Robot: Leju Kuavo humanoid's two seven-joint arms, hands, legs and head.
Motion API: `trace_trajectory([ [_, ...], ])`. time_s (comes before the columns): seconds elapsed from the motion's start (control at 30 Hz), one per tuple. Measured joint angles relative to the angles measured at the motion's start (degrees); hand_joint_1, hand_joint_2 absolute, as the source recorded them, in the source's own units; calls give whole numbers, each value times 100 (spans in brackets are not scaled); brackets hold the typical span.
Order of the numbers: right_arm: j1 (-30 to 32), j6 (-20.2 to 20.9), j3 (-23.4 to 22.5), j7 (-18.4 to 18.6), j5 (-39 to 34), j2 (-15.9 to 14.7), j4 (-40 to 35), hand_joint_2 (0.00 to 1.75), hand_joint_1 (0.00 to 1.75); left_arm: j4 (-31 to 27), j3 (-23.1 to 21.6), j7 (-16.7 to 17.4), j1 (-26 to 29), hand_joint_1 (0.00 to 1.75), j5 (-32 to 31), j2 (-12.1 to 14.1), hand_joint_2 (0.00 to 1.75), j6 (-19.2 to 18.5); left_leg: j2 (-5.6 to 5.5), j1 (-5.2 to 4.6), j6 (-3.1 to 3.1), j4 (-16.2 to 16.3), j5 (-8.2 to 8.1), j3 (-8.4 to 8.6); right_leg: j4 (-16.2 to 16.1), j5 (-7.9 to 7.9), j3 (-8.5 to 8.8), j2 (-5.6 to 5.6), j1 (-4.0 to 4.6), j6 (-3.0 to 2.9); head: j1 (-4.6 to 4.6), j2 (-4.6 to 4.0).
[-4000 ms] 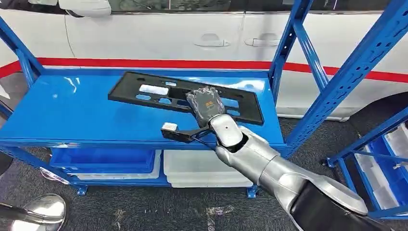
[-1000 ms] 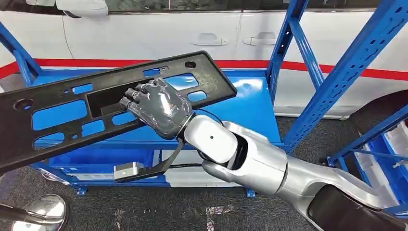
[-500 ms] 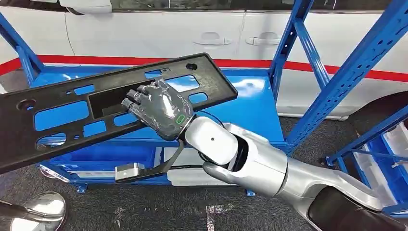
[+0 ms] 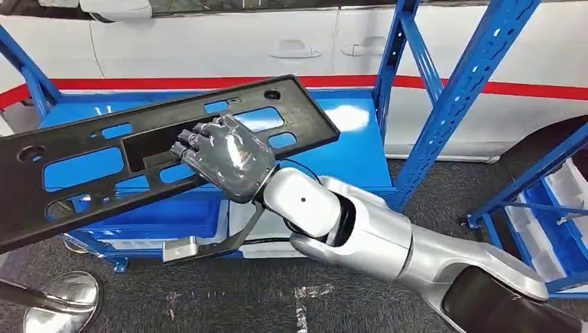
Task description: Take the parts from the cabinet and place them on the table.
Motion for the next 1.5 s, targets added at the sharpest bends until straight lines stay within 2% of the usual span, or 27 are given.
trace_trajectory([
  [0.07, -1, 15, 0, 0, 0, 0, 0, 175, 175, 0, -7, 7, -8, 0, 0, 7, 175, 0, 8, 30, -43, -847, 369, 584, 65, 50, -117, 1, -31, 60, 0, 2],
  [0.1, -3, 17, 0, 0, 0, 4, -2, 175, 175, 0, -7, 18, -21, 0, -2, 11, 175, 0, 13, 62, -80, -1383, 429, 931, 133, 66, -173, -1, -37, 89, -7, 0],
  [0.13, -2, 20, 0, 0, 0, 9, -9, 175, 175, -7, -11, 20, -50, 0, -2, -15, 175, -7, -31, 9, -54, -1503, 326, 1025, 157, 89, -234, 7, 9, 128, -31, 0],
  [0.17, 1, 28, 0, 0, 0, 18, -9, 175, 175, -7, -17, 20, -42, 0, -2, 4, 175, -4, -70, 8, 43, -1426, 440, 928, 169, 114, -224, 4, 28, 159, -4, 0],
  [0.27, -2, 37, 0, 0, 0, 24, -9, 175, 175, -7, -39, 35, -32, 0, -2, 0, 175, -4, -65, 9, 180, -1440, 446, 859, 171, 221, -280, 24, 30, 230, 6, 2],
  [0.3, 3, 44, 0, 0, 0, 17, -9, 175, 175, -7, -42, 35, -33, 0, -2, -2, 175, -4, -36, 19, 263, -1457, 508, 805, 238, 124, -325, 27, 1, 262, 11, 0],
  [0.4, 0, 52, 0, 0, 0, 17, -9, 175, 175, -7, -50, 35, -37, 0, -7, 11, 175, -4, -23, -9, 380, -1462, 672, 604, 1240, -861, -642, 14, -7, 307, 37, 0],
  [0.43, 2, 55, 0, 0, 0, 15, -9, 175, 175, -7, -53, 39, -34, 0, -7, 11, 175, -4, -19, -28, 389, -1461, 724, 532, 1622, -1058, -719, 13, -7, 311, 37, 2],
  [0.5, 4, 66, 0, 0, 0, 11, -9, 175, 175, -7, -57, 53, -34, 0, -9, 11, 175, -2, -15, -74, 401, -1455, 831, 386, 1893, -964, -642, 13, 13, 273, 39, 0],
  [0.57, 3, 74, 0, 2, 0, 9, -9, 175, 175, -7, -66, 70, -33, 0, -13, 11, 175, -2, -20, -141, 401, -1455, 936, 260, 1290, -566, -119, 15, 72, 131, 39, 0],
  [0.6, -2, 76, 0, 0, -2, 9, -17, 175, 175, -7, -70, 77, -36, 0, -15, 9, 175, -4, -23, -152, 405, -1455, 980, 229, 765, -483, 263, 31, 143, -9, 35, 2],
  [0.63, -9, 79, 0, 2, -2, 11, -39, 175, 175, -15, -74, 79, -38, 0, -13, -46, 175, -11, -19, -116, 396, -1456, 1014, 203, 299, -641, 577, 38, 229, -174, 24, 2],
  [0.67, -19, 81, 0, 2, -4, 11, -59, 175, 175, -15, -76, 77, -39, 0, -13, -29, 175, -26, -10, -146, 356, -1463, 1055, 195, -12, -684, 721, 11, 247, -166, 24, 2],
  [0.73, -31, 85, 0, 4, -15, 11, -59, 175, 175, -15, -81, 66, -30, 0, -11, -26, 175, -59, -8, -83, 297, -1541, 1172, 204, 15, -544, 669, 21, 275, -113, 39, 0],
  [0.8, -23, 105, 0, 7, -22, 13, -61, 175, 175, -15, -87, 29, -9, 0, 2, -11, 175, -85, -37, -149, 238, -1580, 1235, 166, -239, -362, 622, -29, 177, -120, 48, 0],
  [0.83, -23, 125, 0, 7, -35, 18, -63, 175, 175, -17, -87, 0, -11, 0, 2, -33, 175, -105, -34, -154, 203, -1496, 1045, 69, -269, -281, 636, -42, 164, -114, 46, 0],
  [0.9, -44, 131, 0, 9, -81, 39, -77, 175, 175, -17, -87, -39, -22, 0, 4, -28, 175, -127, -20, -122, 137, -799, 345, -125, -297, -133, 489, -42, 144, -142, 0, 2],
  [0.97, -24, 151, 0, 7, -107, 42, -74, 175, 175, -17, -87, -46, -20, 0, 15, -13, 175, -146, -17, -76, 50, -29, 45, -263, -255, -32, 316, -48, 119, -124, 2, 0],
  [1.03, -11, 160, 0, 7, -107, 42, -74, 175, 175, -17, -87, -44, -17, 0, 20, -13, 175, -157, -13, -15, -46, -5, 344, -82, -154, 44, 114, -54, 59, -59, 4, 0],
  [1.1, -13, 168, 0, 7, -109, 42, -76, 175, 175, -17, -87, -20, -26, 0, 20, -13, 175, -160, -1, 70, -160, -733, 671, 513, 20, 96, -121, -59, -18, 25, -2, 0],
  [1.13, -16, 173, 0, 7, -109, 52, -92, 175, 175, -26, -87, -9, -61, 0, 20, -26, 175, -160, -1, 113, -226, -1202, 449, 848, 114, 108, -225, -61, -11, 61, -35, 2],
  [1.17, -27, 177, 0, 9, -109, 41, -101, 175, 175, -26, -87, 9, -59, 0, 20, -2, 175, -151, -40, 37, -150, -1478, 358, 1009, 202, 125, -293, -59, 11, 99, -55, 0],
  [1.3, -18, 186, 0, 7, -127, 28, -98, 175, 175, -26, -90, 79, -52, 0, 31, 2, 175, -109, -7, 43, 151, -1413, 459, 763, 206, 291, -362, -44, 5, 215, -9, 2],
  [1.37, -23, 186, 0, 7, -127, 13, -101, 175, 175, -26, -90, 85, -62, 0, 37, 15, 175, -103, 11, 44, 314, -1411, 585, 694, 596, -306, -517, -16, -18, 271, 11, 0],
  [1.43, -24, 186, 0, 9, -127, 0, -101, 175, 175, -26, -90, 85, -60, 0, 39, 17, 175, -98, 12, 34, 347, -1412, 723, 528, 1408, -937, -717, -5, -19, 305, 20, 0],
  [1.47, -22, 186, 0, 7, -127, -4, -101, 175, 175, -26, -90, 85, -58, 0, 39, 20, 175, -94, 13, 31, 353, -1412, 792, 428, 1778, -1086, -783, -4, -19, 308, 22, 0],
  [1.5, -19, 186, 0, 7, -127, -9, -101, 175, 175, -26, -90, 85, -54, 0, 39, 26, 175, -92, 13, 27, 349, -1410, 863, 327, 1952, -1032, -751, -5, -20, 302, 20, 0],
])
